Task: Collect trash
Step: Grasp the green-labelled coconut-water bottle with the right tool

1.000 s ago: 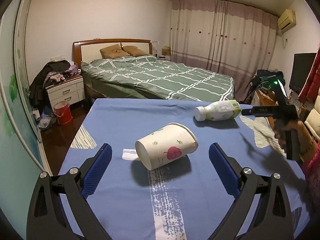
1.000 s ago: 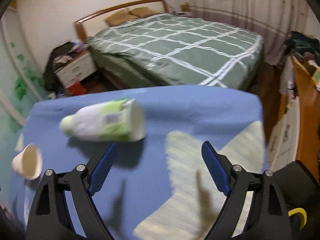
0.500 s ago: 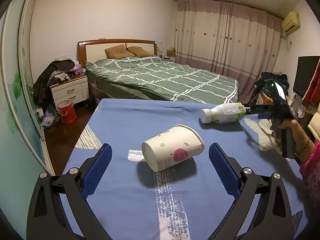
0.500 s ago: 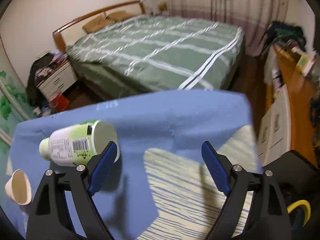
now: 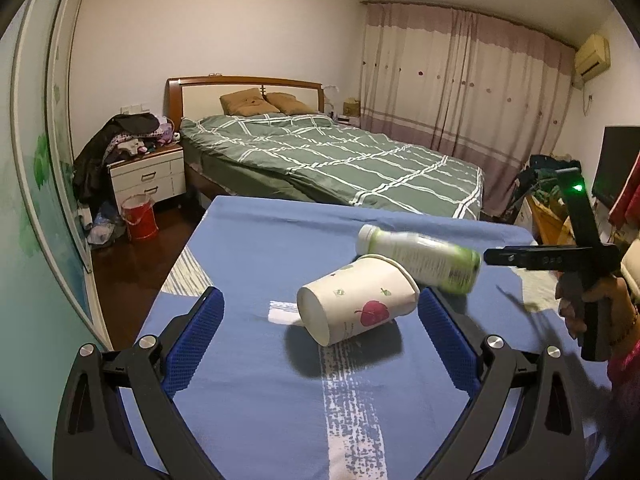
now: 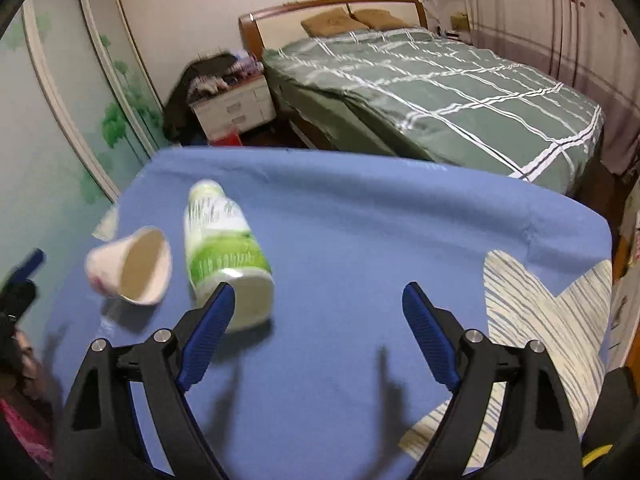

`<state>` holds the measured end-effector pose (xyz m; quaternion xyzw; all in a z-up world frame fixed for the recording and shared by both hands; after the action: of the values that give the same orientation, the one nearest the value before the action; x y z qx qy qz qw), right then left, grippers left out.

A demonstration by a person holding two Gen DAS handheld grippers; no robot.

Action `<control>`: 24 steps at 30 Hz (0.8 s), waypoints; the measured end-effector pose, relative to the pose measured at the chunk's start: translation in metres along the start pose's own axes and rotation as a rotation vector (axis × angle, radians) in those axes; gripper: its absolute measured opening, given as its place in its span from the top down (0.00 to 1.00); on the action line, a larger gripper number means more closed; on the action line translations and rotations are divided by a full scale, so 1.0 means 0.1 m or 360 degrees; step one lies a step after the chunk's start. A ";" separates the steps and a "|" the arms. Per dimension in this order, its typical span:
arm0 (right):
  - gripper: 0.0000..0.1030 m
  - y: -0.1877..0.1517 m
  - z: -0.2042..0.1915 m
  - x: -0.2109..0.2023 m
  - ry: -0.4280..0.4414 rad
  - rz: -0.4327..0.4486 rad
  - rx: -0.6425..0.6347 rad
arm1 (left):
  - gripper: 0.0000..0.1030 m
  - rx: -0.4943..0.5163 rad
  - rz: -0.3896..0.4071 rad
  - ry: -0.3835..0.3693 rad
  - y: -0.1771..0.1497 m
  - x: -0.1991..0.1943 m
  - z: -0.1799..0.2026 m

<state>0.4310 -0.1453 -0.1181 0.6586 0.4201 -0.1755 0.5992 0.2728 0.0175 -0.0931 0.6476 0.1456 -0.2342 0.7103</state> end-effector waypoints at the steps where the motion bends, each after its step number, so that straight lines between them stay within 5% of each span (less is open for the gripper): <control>1: 0.20 0.00 -0.02 -0.02 0.0022 0.0012 0.0005 | 0.07 -0.0009 0.0004 -0.0003 0.00 -0.01 -0.01; 9: 0.18 -0.02 -0.30 0.04 0.0253 -0.0031 -0.0027 | 0.07 -0.0043 0.0036 0.0018 0.02 -0.06 -0.05; 15: 0.18 -0.05 -0.57 0.18 0.0074 0.0010 -0.0332 | 0.07 -0.0079 0.0042 0.0001 0.02 -0.07 -0.09; 21: 0.17 -0.01 -0.59 0.43 0.0149 -0.0078 -0.0308 | 0.07 -0.0059 0.0029 -0.0005 0.01 -0.06 -0.05; 23: 0.24 -0.02 -0.64 0.50 0.0164 -0.0101 -0.0314 | 0.07 -0.0060 0.0021 -0.0010 0.01 -0.05 -0.06; 24: 0.39 -0.03 -0.65 0.53 0.0167 -0.0114 -0.0310 | 0.07 -0.0060 0.0019 -0.0010 0.01 -0.05 -0.06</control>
<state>0.4420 -0.0668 -0.1443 0.5902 0.4891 -0.1204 0.6309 0.2695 0.0239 -0.0907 0.6343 0.1437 -0.2293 0.7242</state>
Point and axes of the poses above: each gripper's, at about its wrist camera, not at the fingertips, and x roughly the way its jaws point, z to its right, y to its top, the point moved 2 cm from there along x, roughly the way its jaws point
